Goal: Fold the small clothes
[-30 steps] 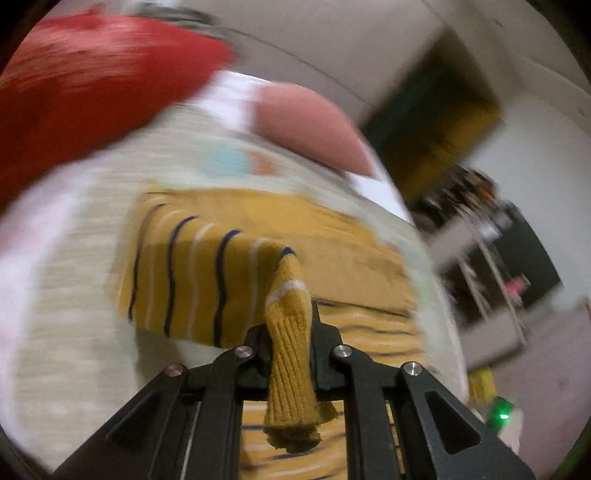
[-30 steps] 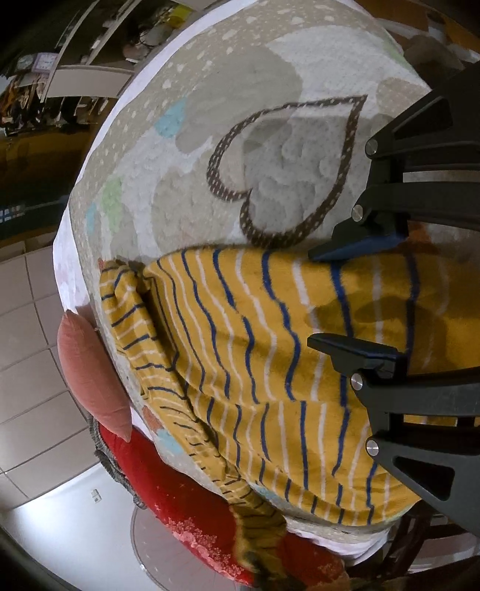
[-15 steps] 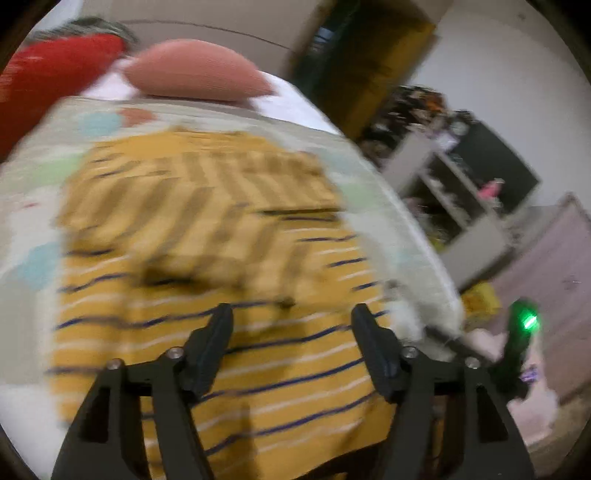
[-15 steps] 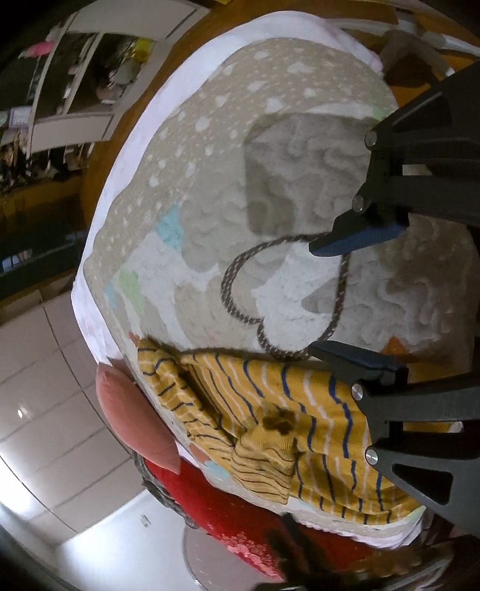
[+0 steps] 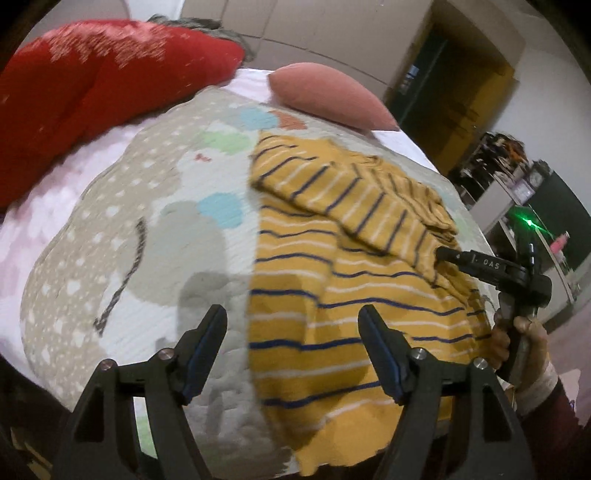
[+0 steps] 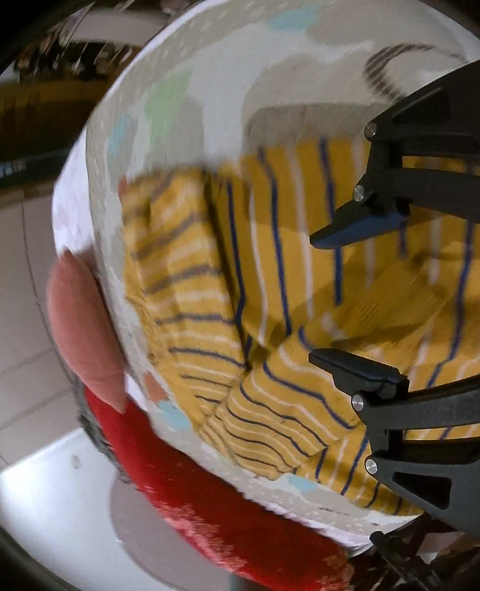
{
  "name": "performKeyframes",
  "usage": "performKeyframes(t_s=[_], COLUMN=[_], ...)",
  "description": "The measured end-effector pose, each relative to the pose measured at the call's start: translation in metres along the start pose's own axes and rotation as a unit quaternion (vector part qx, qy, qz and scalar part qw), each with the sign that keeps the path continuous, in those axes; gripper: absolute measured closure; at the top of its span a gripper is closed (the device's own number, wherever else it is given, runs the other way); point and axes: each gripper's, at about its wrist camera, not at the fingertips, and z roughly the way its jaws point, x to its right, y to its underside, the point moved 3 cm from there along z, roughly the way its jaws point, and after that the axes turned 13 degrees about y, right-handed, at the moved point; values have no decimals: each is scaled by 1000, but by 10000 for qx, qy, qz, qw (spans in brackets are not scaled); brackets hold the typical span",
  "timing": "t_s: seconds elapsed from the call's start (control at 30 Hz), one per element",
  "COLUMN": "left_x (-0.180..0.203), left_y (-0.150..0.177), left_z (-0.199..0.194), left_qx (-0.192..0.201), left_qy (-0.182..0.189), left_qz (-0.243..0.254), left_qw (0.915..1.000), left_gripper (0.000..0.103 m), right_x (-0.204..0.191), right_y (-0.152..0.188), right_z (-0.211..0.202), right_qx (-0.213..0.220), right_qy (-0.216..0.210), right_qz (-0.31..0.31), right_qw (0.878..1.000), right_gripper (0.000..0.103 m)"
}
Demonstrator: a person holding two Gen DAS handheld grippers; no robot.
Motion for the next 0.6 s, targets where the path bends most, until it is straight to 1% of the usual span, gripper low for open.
performKeyframes(t_s=[0.03,0.07,0.1,0.17,0.23,0.33,0.37,0.43,0.47,0.5,0.53,0.57,0.6], left_x=[-5,-11,-13,-18,-21,-24,-24,-26,-26,-26,-26,-25,-24], left_y=[1,2,3,5,6,7,7,8,8,8,8,9,9], left_z=[0,0,2,3,4,8,9,13,14,16,17,19,21], left_qx=[7,11,9,-4,-1,-17,-33,-89,-109,-138,-157,-182,-215], left_qy=[-14,-29,-36,-29,-23,-7,-11,-24,-17,-4,2,3,-5], left_qz=[-62,-123,-164,-235,-274,-309,-317,-348,-363,-380,-379,-352,-324], left_qw=[10000,9999,9999,9997,9996,9995,9995,9994,9993,9992,9992,9992,9992], left_gripper=[31,31,31,31,31,31,31,31,31,31,31,31,30], right_x=[-10,-20,-26,-32,-27,0,10,32,43,57,62,69,76], right_y=[0,0,-1,-6,-18,-40,-45,-52,-53,-50,-48,-43,-37], right_z=[4,6,5,-4,-18,-37,-39,-29,-20,-6,0,3,-1], right_qx=[-95,-197,-208,-76,142,459,509,462,349,91,-48,-118,-47], right_qy=[-16,7,109,222,240,145,217,523,654,760,794,792,711], right_qz=[-216,-445,-619,-817,-697,-92,90,398,518,665,744,861,975], right_qw=[9997,9988,9978,9964,9972,9988,9984,9968,9959,9948,9941,9931,9927], right_gripper=[63,86,89,91,92,93,93,91,89,81,76,71,63])
